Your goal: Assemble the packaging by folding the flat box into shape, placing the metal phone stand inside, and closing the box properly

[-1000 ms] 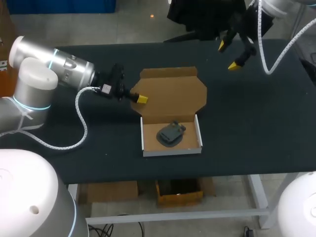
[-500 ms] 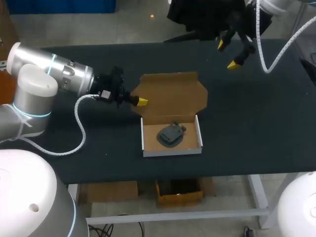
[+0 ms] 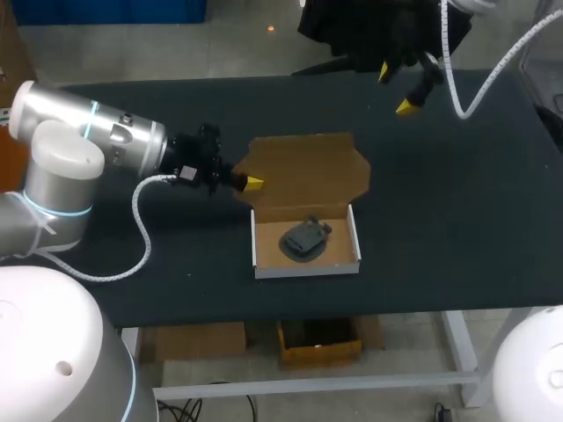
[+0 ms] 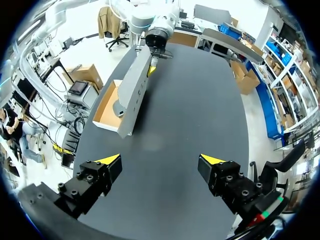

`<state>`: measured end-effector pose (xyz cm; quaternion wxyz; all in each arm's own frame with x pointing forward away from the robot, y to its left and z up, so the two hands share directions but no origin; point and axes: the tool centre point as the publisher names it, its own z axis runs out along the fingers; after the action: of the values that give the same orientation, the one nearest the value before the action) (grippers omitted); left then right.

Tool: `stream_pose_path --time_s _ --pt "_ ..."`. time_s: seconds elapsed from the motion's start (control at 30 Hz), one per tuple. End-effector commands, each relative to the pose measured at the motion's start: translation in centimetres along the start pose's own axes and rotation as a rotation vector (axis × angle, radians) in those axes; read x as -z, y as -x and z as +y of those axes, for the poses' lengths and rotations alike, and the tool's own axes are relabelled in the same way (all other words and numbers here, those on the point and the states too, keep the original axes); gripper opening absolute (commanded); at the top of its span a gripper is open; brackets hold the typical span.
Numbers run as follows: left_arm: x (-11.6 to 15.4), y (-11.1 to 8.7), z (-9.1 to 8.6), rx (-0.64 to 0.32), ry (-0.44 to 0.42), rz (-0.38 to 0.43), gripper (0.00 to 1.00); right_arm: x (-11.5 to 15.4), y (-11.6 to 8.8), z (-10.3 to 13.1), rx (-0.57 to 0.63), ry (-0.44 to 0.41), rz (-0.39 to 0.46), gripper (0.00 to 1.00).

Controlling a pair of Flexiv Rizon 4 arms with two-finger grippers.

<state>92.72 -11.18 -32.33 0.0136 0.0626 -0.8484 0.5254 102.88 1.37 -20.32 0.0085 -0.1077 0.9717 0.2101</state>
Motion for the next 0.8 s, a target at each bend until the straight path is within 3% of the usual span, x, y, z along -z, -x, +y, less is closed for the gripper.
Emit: stream_pose_path --time_s 0.03,0.33,0.8 --pt "0.0 -0.3 0.3 -0.009 0.0 -0.013 0.0 -0.1 0.1 1.3 -0.009 -0.041 -0.012 1.0" --pt "0.0 -0.4 0.3 -0.037 0.007 -0.031 0.0 -0.2 0.1 2.7 -0.02 -0.094 -0.029 1.0" --pt "0.1 -1.3 0.3 -0.115 0.03 -0.066 0.0 -0.2 0.2 3.3 -0.013 -0.104 -0.021 1.0"
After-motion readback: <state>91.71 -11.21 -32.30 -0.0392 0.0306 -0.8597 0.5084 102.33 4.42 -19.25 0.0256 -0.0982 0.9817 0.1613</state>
